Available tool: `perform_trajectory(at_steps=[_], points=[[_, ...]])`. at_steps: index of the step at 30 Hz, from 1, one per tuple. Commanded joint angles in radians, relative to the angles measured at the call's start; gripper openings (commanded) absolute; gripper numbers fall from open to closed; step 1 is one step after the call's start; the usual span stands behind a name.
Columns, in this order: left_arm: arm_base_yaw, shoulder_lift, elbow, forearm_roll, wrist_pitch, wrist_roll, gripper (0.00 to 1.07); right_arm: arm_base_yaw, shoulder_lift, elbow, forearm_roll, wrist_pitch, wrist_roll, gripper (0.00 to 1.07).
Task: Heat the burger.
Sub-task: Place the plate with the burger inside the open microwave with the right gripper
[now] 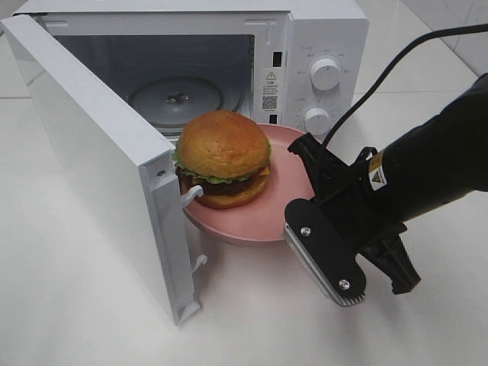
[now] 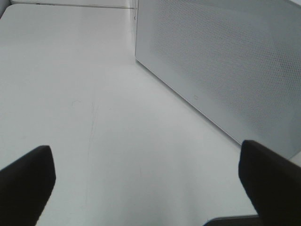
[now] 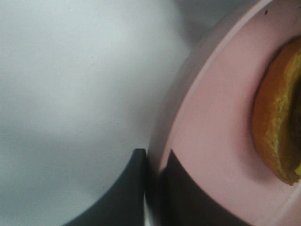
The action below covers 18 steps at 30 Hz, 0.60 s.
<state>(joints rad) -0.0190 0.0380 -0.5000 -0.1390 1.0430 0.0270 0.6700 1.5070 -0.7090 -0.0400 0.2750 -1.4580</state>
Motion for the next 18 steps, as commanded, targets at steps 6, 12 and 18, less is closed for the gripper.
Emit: perform_trajectory(at_steps=[6,12,18], points=[[0.002,-0.003,0.002,-0.010,-0.008,-0.001,0.98,-0.004,0.070,-0.110,0.009,-0.055,0.000,0.00],[0.002,-0.003,0.002,-0.010,-0.008,-0.001,0.98,-0.004,0.120,-0.176,0.015,-0.024,-0.003,0.00],[0.002,-0.003,0.002,-0.010,-0.008,-0.001,0.98,-0.012,0.182,-0.273,0.017,0.032,-0.015,0.00]])
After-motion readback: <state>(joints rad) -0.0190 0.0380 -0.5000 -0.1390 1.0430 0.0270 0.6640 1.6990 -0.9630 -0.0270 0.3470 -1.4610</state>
